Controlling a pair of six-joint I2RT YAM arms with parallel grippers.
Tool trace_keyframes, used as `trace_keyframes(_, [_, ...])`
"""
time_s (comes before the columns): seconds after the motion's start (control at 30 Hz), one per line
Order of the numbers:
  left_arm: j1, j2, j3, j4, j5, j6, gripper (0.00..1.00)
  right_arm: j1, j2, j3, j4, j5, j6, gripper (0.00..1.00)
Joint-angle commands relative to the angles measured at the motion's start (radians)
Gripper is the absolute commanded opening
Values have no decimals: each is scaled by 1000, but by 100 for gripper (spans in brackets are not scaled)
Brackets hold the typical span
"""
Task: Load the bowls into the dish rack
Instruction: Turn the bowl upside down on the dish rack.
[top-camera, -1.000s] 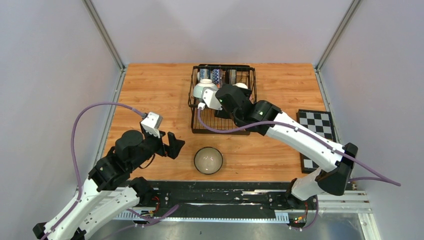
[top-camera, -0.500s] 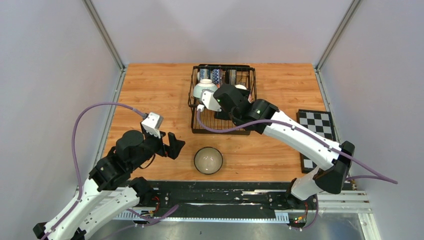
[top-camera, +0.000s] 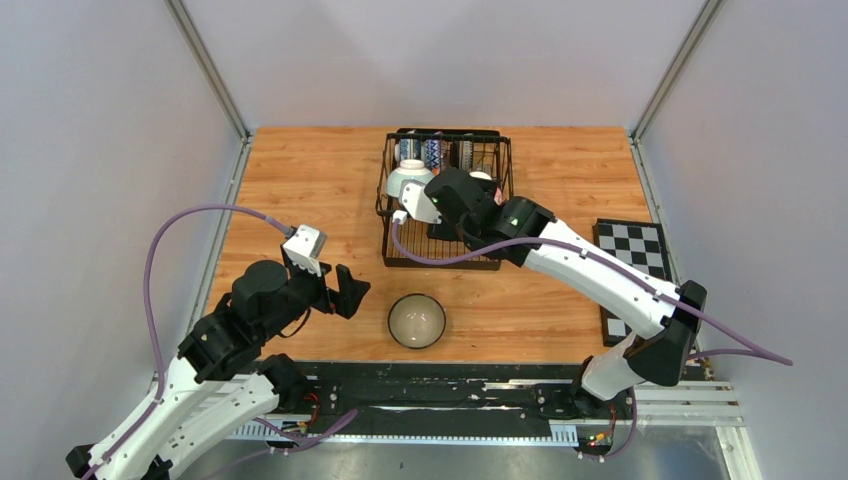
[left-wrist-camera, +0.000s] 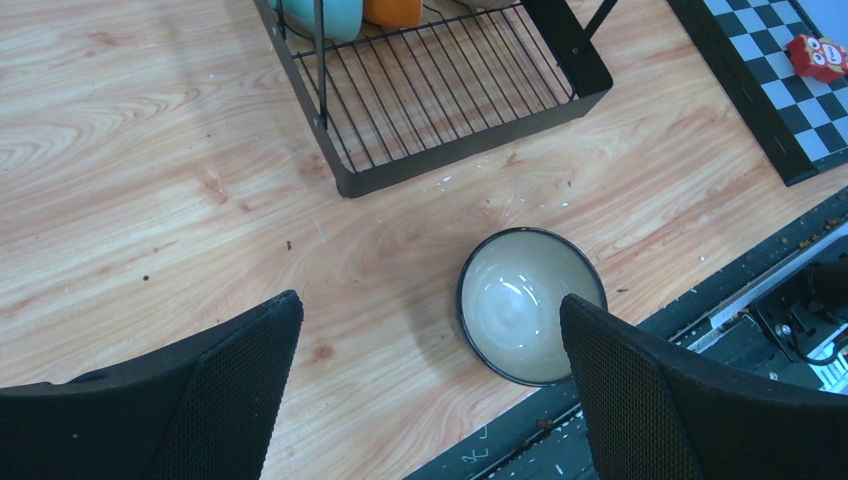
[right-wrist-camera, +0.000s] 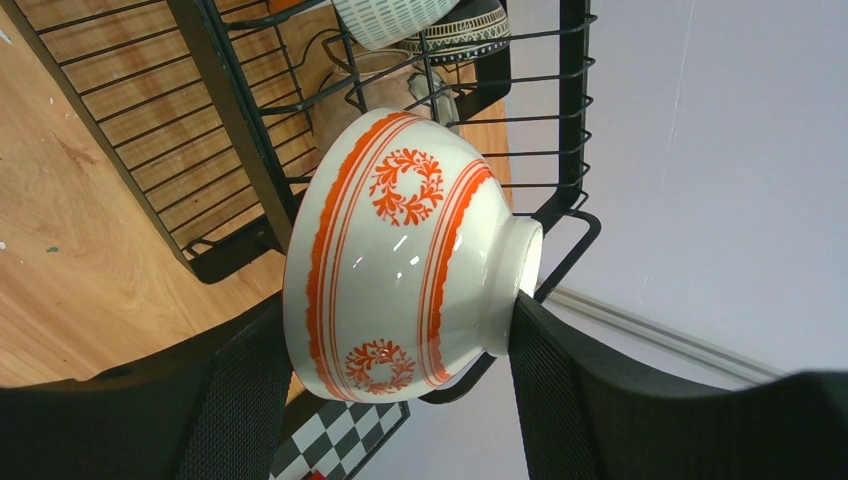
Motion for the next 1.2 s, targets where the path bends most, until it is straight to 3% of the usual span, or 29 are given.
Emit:
trace_keyframes(0.0, [4,-2,-9,7,9,12,100,-2,14,29,-52,-19,24,38])
trace_keyframes(0.6, [4,-5,-9,5,5,10,100,24,8,30,-64,-40,55,73])
trace_keyframes(1.17, [4,-3,-10,4,3,9,100,66,-2,63,-89,-43,82,82])
